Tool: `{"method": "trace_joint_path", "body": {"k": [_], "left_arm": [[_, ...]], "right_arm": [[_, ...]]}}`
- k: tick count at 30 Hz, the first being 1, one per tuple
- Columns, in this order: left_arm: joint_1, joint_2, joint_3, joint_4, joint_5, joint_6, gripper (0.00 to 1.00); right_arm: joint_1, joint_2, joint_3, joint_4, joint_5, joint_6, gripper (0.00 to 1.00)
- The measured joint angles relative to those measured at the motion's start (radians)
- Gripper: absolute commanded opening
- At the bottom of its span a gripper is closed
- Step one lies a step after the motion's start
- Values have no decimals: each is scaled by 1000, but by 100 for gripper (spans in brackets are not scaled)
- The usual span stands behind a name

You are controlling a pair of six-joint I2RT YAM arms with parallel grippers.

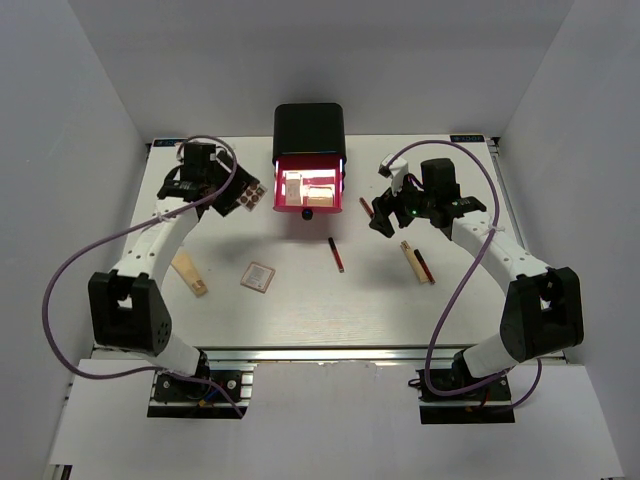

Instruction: Organize the makeup

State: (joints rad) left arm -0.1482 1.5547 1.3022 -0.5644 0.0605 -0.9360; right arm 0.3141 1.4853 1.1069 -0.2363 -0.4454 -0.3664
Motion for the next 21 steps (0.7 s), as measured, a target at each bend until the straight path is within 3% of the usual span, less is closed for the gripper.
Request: {"method": "trace_joint_path", "body": {"k": [4, 11, 17, 21], "left_arm": [[-60, -10, 37, 108, 66, 81, 0], [-270, 314, 398, 62, 91, 261, 9], [-350, 506, 697, -88, 32, 393, 33], [-363, 552, 775, -164, -29, 460, 50]], "right_arm": [[0, 0, 0, 0, -5, 0, 88], [0, 0, 0, -2, -12, 0, 88], [0, -14, -1, -3, -13, 0, 88], [0, -38, -8, -2, -14, 0, 89]]}}
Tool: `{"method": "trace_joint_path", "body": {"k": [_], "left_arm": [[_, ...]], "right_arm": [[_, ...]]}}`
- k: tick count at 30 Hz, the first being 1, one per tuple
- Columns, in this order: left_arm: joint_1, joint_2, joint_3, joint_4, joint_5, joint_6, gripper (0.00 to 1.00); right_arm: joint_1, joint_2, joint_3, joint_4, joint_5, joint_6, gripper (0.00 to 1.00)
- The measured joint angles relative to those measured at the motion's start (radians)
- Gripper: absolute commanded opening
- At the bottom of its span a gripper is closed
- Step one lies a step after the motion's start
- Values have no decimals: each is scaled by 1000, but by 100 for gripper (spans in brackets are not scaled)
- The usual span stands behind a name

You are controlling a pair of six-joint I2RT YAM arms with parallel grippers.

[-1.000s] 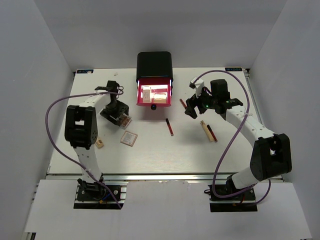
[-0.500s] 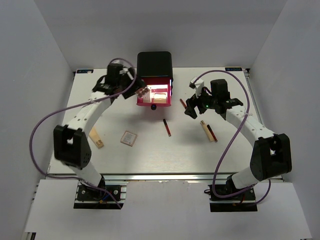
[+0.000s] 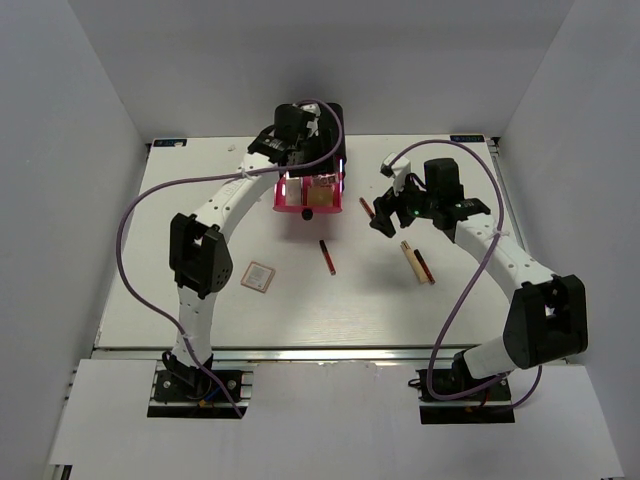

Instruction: Organize the makeup

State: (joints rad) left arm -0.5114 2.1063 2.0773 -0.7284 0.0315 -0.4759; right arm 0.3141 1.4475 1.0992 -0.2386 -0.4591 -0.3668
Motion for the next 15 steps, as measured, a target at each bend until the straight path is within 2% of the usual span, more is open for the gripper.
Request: {"method": "trace_joint_path", "body": {"k": [6, 8, 9, 15], "left_arm": [[-11, 0, 0, -90, -89, 61, 75], [-15, 0, 0, -102, -102, 73, 78], [-16, 0, 0, -106, -104, 79, 92], [-21, -21, -29, -87, -103, 96, 98]], "right_arm": [[0, -3, 0, 0, -2, 0, 89], [0, -3, 0, 0, -8, 0, 89], [0, -3, 0, 0, -9, 0, 89], [0, -3, 0, 0, -15, 0, 88]]}}
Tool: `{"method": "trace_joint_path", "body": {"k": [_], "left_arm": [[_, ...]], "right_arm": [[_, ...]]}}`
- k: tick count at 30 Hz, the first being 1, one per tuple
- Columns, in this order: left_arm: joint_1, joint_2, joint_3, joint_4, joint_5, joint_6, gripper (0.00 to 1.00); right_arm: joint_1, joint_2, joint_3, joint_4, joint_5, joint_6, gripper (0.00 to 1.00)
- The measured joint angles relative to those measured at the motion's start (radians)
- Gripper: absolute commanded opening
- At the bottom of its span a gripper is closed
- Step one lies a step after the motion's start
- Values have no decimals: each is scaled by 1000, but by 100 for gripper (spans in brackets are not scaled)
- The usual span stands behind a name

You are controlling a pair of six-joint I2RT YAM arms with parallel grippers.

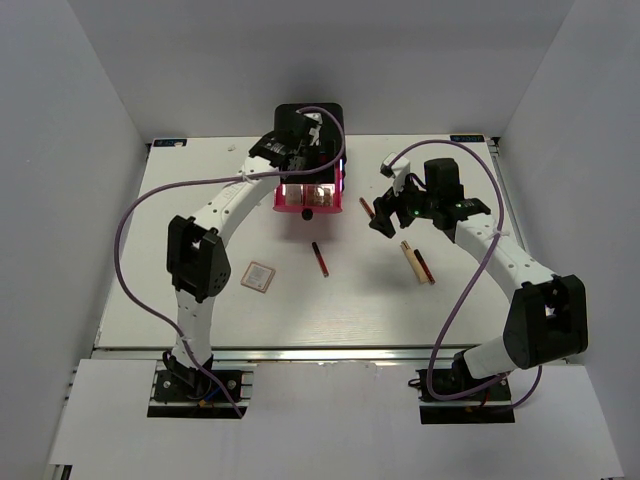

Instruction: Organize the makeup

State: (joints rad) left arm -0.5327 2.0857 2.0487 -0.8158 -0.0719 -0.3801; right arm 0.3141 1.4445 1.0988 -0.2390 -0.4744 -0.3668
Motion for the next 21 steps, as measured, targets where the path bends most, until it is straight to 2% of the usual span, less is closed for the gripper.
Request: {"method": "trace_joint_path", "body": {"k": [6, 8, 10, 12, 13, 14, 15, 16, 17, 18, 19, 20, 21], "left_arm": [[-1, -83, -103, 36, -16, -6, 95], [0, -132, -153, 63, -30, -25, 74], [12, -212, -237, 98, -39, -56, 65], [37, -340, -380, 149, -30, -101, 45], [67, -417, -453, 166, -12, -134, 39], [103, -488, -517, 185, 7, -162, 41], [163, -573, -592, 216, 28, -191, 48], [235, -656, -655, 232, 44, -217, 60], [299, -721, -702, 240, 50, -232, 75], [370, -785, -738, 244, 37, -249, 94], [414, -830, -756, 234, 21, -257, 98], [438, -873, -766, 225, 2, -268, 98], [442, -904, -768, 214, -10, -271, 98]], "right_arm": [[0, 0, 0, -1, -7, -4, 88], [0, 0, 0, -7, -41, -31, 82], [2, -5, 0, -35, -118, -89, 78], [26, -14, 0, -80, -183, -177, 70], [56, -18, 1, -99, -201, -217, 66], [110, -20, 2, -117, -208, -260, 57], [182, -16, 3, -128, -201, -296, 57], [259, -5, 7, -134, -193, -312, 58], [338, 18, 14, -130, -177, -307, 67], [409, 49, 29, -127, -155, -290, 71], [476, 95, 54, -122, -126, -266, 75], [531, 153, 86, -117, -97, -237, 89], [569, 206, 122, -117, -72, -198, 89]]}}
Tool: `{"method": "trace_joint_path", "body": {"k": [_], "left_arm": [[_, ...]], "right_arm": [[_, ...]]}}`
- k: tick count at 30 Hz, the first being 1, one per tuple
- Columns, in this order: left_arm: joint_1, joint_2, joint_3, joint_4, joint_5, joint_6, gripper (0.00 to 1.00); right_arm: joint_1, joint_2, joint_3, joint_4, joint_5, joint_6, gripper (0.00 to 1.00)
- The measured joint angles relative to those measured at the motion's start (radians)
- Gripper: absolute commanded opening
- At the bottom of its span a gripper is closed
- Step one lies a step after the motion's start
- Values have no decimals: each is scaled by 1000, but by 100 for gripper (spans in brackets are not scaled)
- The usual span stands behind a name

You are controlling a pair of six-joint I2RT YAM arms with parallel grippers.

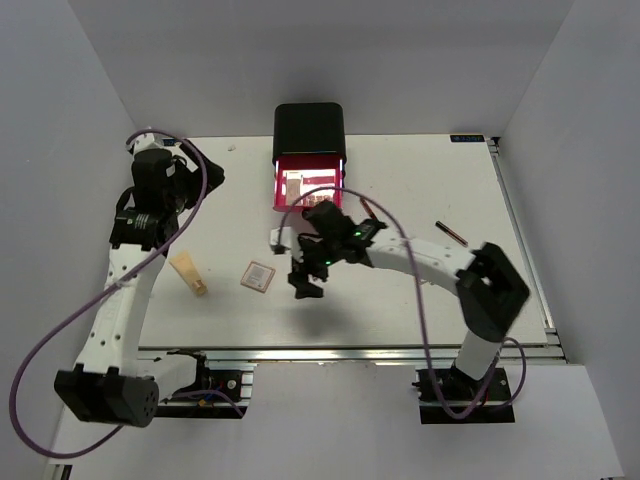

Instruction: Organize the makeup

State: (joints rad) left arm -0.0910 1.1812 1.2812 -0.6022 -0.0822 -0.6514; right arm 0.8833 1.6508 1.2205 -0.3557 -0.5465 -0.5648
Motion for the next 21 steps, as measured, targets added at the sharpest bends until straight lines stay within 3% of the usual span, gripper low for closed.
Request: {"method": "trace_joint_path", "body": {"k": [7, 11, 17, 21], "left_arm": [[-27, -137, 0, -92, -78, 31, 98], [-27, -175, 0, -163, -130, 46, 98], [-27, -195, 2, -237, -173, 75, 98], [-27, -195, 3, -259, -183, 96, 98]], "right_arm": [[172, 346, 247, 47, 319, 285, 89], [230, 491, 414, 40, 412, 389, 89], [242, 599, 581, 21, 488, 451, 89], [236, 609, 597, 21, 549, 446, 89]]}}
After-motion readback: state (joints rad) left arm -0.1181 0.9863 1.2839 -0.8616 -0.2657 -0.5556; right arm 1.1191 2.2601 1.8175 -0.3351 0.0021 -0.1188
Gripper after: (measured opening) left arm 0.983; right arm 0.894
